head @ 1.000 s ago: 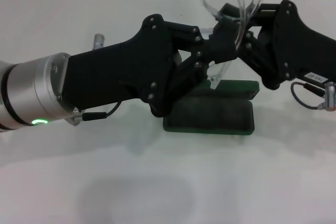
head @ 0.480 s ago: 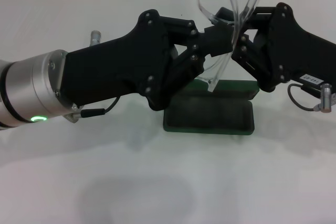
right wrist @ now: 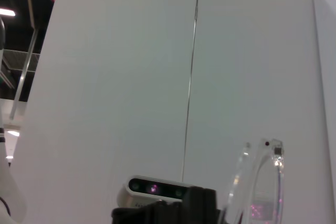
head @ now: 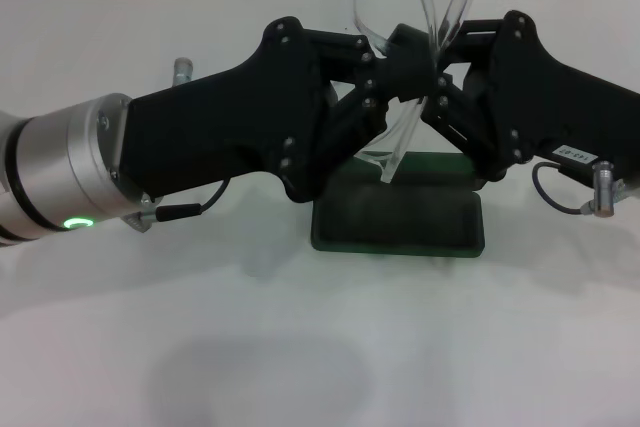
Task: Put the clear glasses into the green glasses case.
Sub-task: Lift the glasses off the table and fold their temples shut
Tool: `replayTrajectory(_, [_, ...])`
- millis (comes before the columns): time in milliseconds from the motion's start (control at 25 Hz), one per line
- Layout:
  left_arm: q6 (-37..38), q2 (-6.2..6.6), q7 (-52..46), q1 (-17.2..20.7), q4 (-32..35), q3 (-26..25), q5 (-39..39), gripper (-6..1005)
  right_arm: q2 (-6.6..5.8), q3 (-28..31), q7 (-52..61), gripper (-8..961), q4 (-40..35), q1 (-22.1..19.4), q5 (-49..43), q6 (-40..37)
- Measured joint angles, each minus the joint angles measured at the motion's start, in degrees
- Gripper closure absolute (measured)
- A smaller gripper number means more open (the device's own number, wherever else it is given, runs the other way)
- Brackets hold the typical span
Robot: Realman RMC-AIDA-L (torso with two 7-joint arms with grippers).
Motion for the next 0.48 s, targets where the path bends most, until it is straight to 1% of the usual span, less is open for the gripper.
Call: replayTrajectory(480, [-0.48, -0.09, -0.03, 0.48, -0.16, -1.43, -0.59, 976, -0.04, -0.51, 0.0, 843, 0.01, 0.45, 0.01, 0.2])
